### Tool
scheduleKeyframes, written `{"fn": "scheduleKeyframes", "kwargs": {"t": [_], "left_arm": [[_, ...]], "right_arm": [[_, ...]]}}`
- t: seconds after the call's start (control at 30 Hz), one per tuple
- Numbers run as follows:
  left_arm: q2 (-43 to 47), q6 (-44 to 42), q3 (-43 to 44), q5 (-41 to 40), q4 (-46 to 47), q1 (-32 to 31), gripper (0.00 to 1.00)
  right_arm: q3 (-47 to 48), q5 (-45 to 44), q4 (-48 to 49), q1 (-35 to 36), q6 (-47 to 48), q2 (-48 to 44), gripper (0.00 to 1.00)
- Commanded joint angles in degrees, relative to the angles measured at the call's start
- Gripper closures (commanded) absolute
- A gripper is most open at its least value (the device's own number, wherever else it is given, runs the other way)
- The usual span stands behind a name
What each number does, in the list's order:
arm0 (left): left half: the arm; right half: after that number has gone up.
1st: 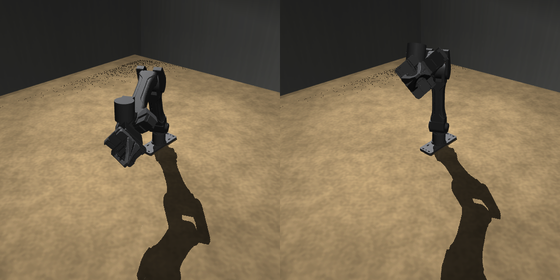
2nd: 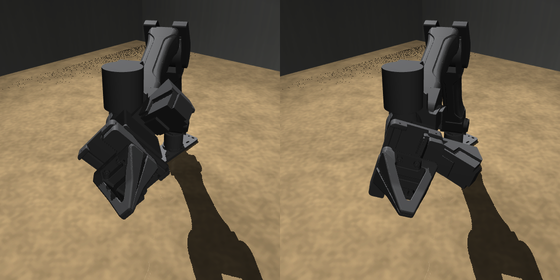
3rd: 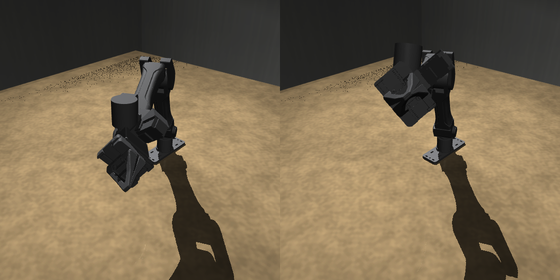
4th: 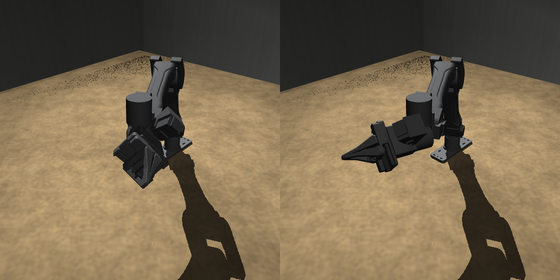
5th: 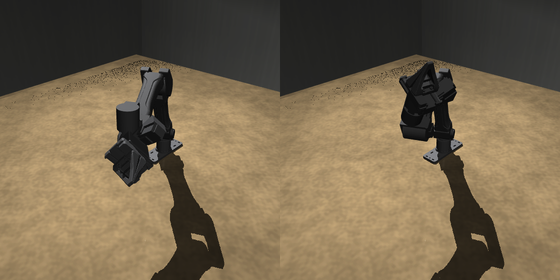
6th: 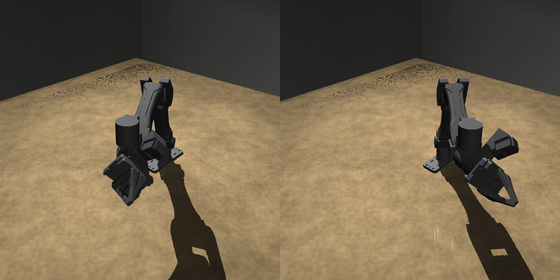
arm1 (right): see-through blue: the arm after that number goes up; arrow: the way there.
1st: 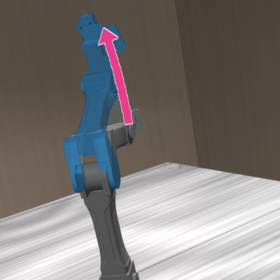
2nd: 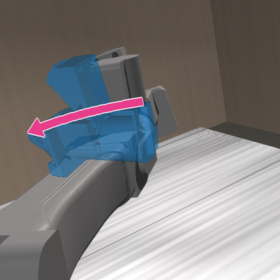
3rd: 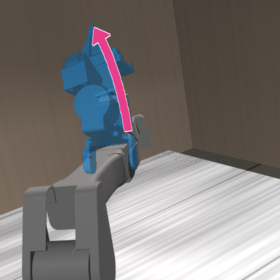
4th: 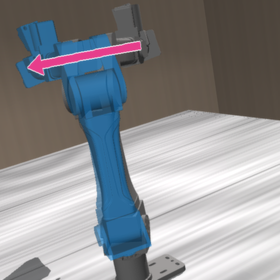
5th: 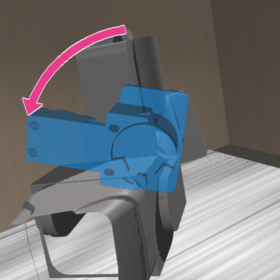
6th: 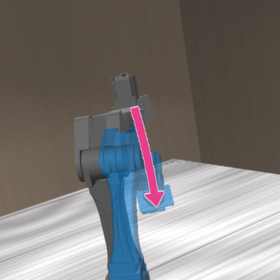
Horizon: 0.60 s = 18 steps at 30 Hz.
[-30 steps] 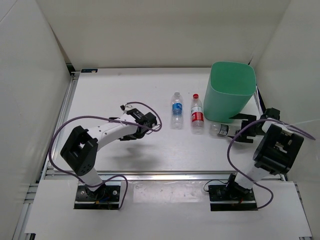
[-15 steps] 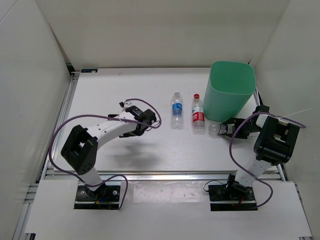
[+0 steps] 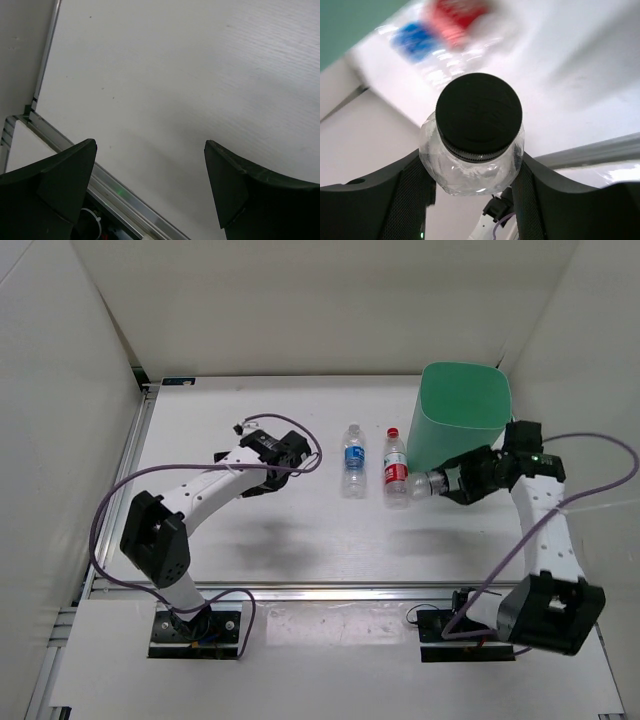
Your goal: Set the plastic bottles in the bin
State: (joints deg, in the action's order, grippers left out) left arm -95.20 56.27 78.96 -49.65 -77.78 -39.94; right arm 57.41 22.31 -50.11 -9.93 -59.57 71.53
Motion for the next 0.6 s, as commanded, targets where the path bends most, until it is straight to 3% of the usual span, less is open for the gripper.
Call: {"fn": "scheduleKeyframes", "kwargs": {"t": [0.0, 0.07, 0.1, 0.2, 0.23, 0.37, 0.5, 0.57], "left_arm": [[0.54, -2.04, 5.83, 2.79, -4.14, 0.13, 0.00], [-0.68, -3.35, 8.48, 4.29, -3.18, 0.74, 0.00], [-1.56, -3.97, 11.80, 6.99, -3.17, 0.74, 0.00], [-5.78, -6.17, 18.04, 14.38, -1.68, 0.74, 0.00], [-6.40, -8.00, 19.29, 16.58, -0.98, 0.74, 0.00], [-6.93, -13.01, 23.60, 25.99, 4.55, 0.74, 0.00], [-12.09, -15.58, 30.19, 31.45, 6.41, 2.50, 0.00], [-13.60, -15.58, 31.60, 35.22, 7.37, 3.37, 0.00]], "right_arm": [[13.22, -1.82, -6.22, 1.67, 0.51, -5.86, 0.66], [20.60, -4.71, -6.23, 2.20, 0.51, -6.40, 0.66], [29.34, -8.64, -6.23, 2.20, 1.03, -5.36, 0.64], [43.88, -12.80, -5.62, 0.19, 5.24, 3.59, 0.63], [54.11, -13.51, -5.62, -0.43, 6.65, 9.88, 0.63], [69.56, -14.04, -6.14, -3.86, 6.66, 22.23, 0.63], [64.52, -14.66, -2.46, -4.57, 5.26, 25.85, 0.58], [61.87, -11.15, -0.52, -4.57, 6.65, 26.99, 0.47]]}}
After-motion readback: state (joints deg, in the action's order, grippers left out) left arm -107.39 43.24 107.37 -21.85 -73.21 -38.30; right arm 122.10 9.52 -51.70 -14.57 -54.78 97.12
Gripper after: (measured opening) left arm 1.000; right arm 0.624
